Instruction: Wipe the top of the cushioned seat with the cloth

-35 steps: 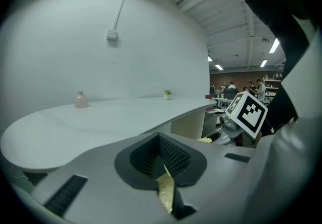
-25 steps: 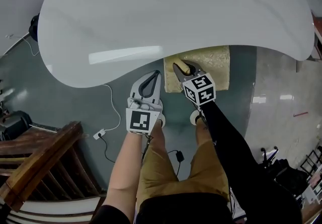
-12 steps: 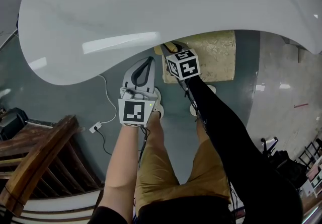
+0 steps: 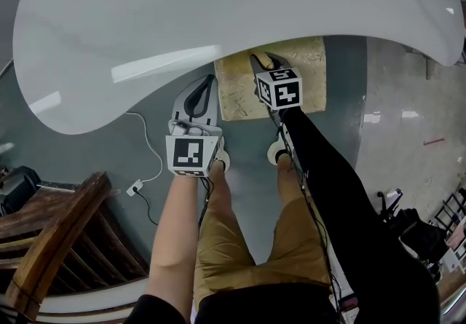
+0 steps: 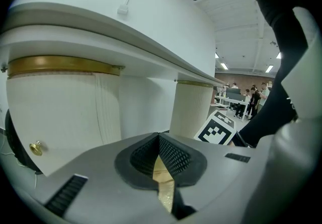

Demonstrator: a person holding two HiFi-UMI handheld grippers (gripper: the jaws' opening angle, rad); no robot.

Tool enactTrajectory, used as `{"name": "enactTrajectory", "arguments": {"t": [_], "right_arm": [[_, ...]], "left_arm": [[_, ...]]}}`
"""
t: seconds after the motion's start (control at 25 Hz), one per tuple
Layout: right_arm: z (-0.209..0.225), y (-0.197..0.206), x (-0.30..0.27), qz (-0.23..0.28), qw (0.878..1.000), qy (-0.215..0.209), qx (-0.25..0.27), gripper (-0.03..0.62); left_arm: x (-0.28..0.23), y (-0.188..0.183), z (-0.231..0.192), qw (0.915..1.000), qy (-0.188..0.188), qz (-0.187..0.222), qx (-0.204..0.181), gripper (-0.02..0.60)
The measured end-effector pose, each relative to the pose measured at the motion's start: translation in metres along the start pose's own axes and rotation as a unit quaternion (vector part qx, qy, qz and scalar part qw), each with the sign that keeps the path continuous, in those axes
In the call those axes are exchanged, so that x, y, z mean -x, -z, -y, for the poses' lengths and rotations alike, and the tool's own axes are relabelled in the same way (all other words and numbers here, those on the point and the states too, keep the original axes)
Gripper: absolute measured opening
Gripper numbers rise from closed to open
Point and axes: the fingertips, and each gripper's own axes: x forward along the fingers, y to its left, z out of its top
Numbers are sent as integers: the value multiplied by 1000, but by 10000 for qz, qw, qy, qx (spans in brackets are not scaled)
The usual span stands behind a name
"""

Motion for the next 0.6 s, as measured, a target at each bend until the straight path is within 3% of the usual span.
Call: {"name": "enactTrajectory", "arguments": {"t": [0.6], "right_arm": [[168,10,78,148,9930,1088,-443,58]], "left_arm": [[-53,-11,77,9997,221,-77,-38,8]]}}
